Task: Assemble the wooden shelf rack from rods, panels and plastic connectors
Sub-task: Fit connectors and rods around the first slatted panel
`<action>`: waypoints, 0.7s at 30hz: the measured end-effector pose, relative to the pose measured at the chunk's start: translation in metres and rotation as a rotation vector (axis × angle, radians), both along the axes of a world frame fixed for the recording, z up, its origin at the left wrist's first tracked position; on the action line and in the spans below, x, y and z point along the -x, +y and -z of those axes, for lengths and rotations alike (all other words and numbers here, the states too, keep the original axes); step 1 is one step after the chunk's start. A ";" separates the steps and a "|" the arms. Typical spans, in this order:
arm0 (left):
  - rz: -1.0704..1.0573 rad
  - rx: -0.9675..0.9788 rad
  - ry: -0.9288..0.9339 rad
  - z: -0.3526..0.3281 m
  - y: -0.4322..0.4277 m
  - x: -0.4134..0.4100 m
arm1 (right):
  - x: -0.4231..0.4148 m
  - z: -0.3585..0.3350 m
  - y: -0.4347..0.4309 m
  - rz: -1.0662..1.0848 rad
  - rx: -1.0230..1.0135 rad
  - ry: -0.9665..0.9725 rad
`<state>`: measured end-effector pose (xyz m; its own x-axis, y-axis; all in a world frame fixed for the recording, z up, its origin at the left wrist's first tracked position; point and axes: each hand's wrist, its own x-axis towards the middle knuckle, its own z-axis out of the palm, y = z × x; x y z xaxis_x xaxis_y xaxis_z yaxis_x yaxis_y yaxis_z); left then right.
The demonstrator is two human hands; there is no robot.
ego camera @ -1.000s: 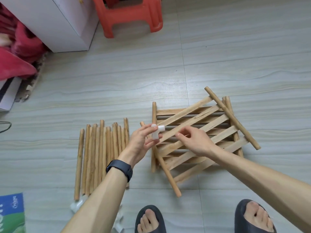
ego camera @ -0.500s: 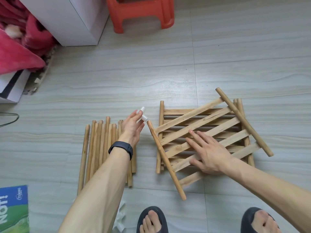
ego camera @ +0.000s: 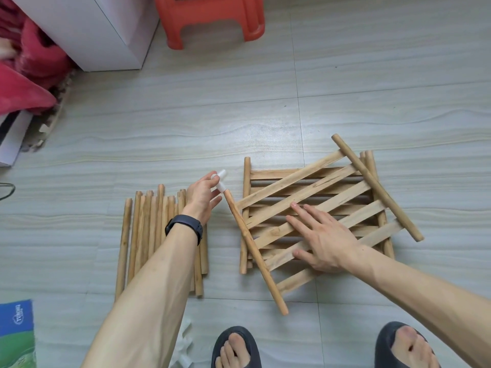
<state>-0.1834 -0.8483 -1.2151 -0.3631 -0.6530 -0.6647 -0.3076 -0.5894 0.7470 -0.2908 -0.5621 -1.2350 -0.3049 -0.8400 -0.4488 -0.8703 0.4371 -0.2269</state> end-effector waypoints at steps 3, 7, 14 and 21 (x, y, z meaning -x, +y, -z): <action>0.079 -0.005 -0.008 0.000 0.000 -0.001 | -0.001 -0.001 0.001 -0.006 0.005 0.010; 0.156 -0.014 -0.018 0.001 -0.001 -0.004 | -0.002 -0.001 0.001 -0.006 -0.003 0.019; 0.140 -0.041 0.007 0.008 0.012 -0.003 | -0.003 0.000 0.001 0.003 -0.008 0.019; 0.049 0.038 0.026 0.015 0.023 -0.005 | -0.004 0.000 0.000 0.005 -0.048 0.018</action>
<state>-0.1780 -0.8254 -1.2301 -0.4120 -0.6589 -0.6294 -0.3156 -0.5448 0.7769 -0.2868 -0.5624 -1.2348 -0.3177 -0.8161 -0.4827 -0.8717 0.4517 -0.1899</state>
